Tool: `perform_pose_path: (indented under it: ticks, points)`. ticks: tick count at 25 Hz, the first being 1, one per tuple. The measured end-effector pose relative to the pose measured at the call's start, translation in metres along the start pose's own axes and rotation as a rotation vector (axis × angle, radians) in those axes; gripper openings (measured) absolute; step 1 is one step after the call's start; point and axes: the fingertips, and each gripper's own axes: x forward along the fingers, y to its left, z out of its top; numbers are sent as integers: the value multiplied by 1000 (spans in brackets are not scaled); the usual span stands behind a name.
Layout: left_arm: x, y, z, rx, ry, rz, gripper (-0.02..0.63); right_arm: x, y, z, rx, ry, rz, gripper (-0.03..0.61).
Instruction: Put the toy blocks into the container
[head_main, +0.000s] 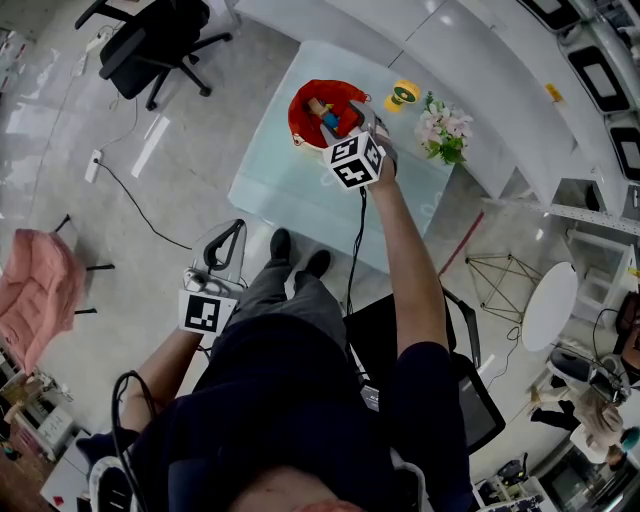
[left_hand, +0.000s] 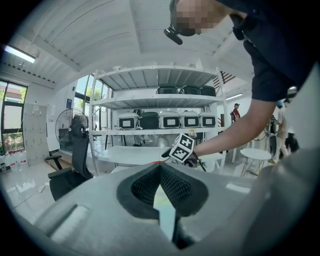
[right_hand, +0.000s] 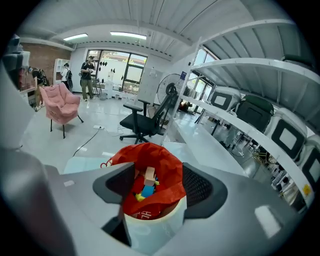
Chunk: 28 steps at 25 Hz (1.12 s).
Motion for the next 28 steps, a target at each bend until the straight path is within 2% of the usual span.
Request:
perform_pose_path:
  ticks: [10, 14, 19, 28]
  points:
    - [11, -10, 7, 16, -26, -34, 3, -66, -8, 9, 207, -161, -51, 282]
    - [15, -15, 11, 24, -39, -47, 3, -87, -7, 7, 273, -219, -68, 227]
    - [16, -20, 14, 30, -48, -60, 3, -116, -8, 8, 304, -287, -113, 141]
    - [21, -25, 21, 36, -60, -71, 3, -163, -6, 3, 353, -351, -177, 47]
